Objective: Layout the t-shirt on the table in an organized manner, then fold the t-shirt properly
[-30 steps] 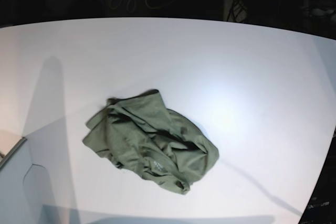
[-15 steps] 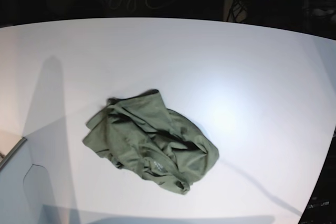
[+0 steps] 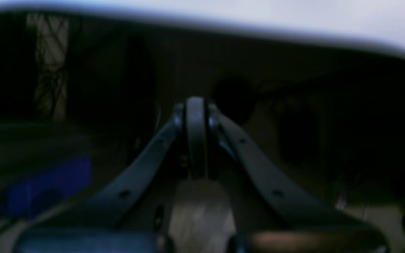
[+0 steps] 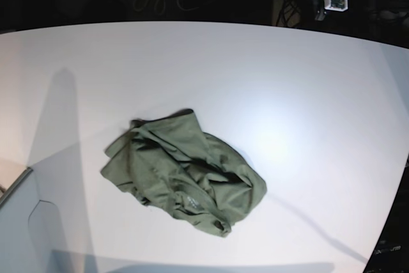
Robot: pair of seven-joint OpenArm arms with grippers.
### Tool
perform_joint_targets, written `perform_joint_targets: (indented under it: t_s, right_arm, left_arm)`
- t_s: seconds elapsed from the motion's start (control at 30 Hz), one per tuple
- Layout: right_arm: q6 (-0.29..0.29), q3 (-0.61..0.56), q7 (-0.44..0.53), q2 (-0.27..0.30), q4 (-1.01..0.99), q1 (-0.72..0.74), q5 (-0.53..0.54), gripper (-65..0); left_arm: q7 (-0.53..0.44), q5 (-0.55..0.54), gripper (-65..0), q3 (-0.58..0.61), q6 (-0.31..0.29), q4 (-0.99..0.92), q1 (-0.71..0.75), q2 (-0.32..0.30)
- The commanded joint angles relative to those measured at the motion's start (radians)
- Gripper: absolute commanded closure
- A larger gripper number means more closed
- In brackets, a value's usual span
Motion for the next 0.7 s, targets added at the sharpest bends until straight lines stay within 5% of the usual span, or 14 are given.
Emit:
perform_joint_targets:
  t_s: [0.0, 0.17, 0.3, 0.5, 0.67]
  right_arm:
    - [0.000, 0.012, 0.023, 0.004, 0.033, -0.013, 0.002, 0.0]
    - [0.000, 0.024, 0.023, 0.004, 0.084, 0.098, 0.002, 0.0]
    - [0.000, 0.019, 0.022, -0.005, 0.091, 0.199, 0.002, 0.0]
    - [0.000, 0.018, 0.000, -0.056, 0.090, 0.327, 0.002, 0.0]
    - [0.002, 0.016, -0.268, -0.088, 0.085, 0.466, 0.002, -7.5]
  left_arm:
    - [-0.022, 0.001, 0.0, -0.004, 0.007, 0.032, 0.014, -0.004]
    - [-0.019, 0.001, -0.1, -0.001, 0.007, 0.098, -0.066, -0.003]
    - [0.122, 0.001, -7.1, -0.002, 0.002, 0.124, -0.198, -0.015]
    - [0.299, 0.001, -25.5, -0.004, -0.222, 0.063, -0.473, -0.032]
    - [0.454, 0.001, -34.1, -0.002, -0.277, -0.003, -0.658, -0.007]
